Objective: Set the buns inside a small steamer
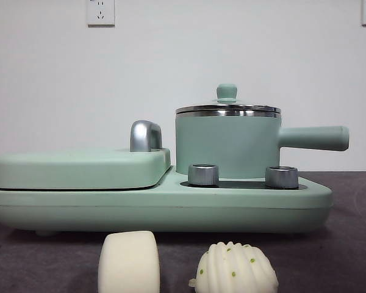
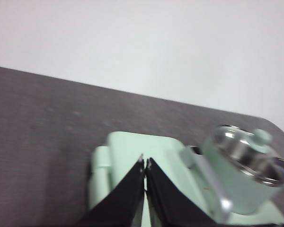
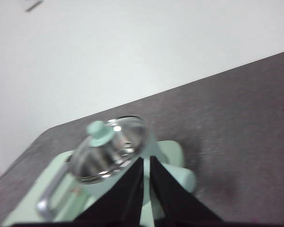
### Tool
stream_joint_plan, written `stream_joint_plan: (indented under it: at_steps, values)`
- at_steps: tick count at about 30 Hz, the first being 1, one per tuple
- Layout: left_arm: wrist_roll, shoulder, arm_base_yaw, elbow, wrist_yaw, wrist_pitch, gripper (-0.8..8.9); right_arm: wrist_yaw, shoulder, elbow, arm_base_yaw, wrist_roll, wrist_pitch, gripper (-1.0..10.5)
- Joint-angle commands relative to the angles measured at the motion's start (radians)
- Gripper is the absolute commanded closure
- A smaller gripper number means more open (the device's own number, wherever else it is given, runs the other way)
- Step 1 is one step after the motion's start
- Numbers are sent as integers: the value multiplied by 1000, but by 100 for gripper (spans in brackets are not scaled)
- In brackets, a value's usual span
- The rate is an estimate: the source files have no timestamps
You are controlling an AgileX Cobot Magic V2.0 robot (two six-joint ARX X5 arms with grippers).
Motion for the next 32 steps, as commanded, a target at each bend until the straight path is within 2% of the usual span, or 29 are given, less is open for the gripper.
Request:
stream_joint_plan:
  at_steps: [1,10,16,20,24,27,29,31,32]
  values:
    - [2,77,-1,99,73,-20,805,-45,61,113,2,-37,-66,927]
    - [6,281,-8,295,294,-85,805,-224,293,426,2,-253,-293,927]
    - [85,354,-36,380,334,-151,805,-301,412,546,2,-359,-333,926]
    - [142,405,-52,429,358,-217,805,-317,449,578,2,-400,-335,926]
    - [197,457,-73,460,420,-253,803,-339,460,579,2,-404,-340,926]
    - [232,478,-93,462,431,-251,738,-352,466,579,2,-406,-347,924]
    - [240,488,-104,462,430,-251,653,-352,466,579,2,-406,-350,877]
    - [240,499,-109,462,430,-250,523,-349,466,579,2,-406,-350,759]
    - [240,504,-109,462,430,-250,463,-344,466,579,2,-406,-350,665]
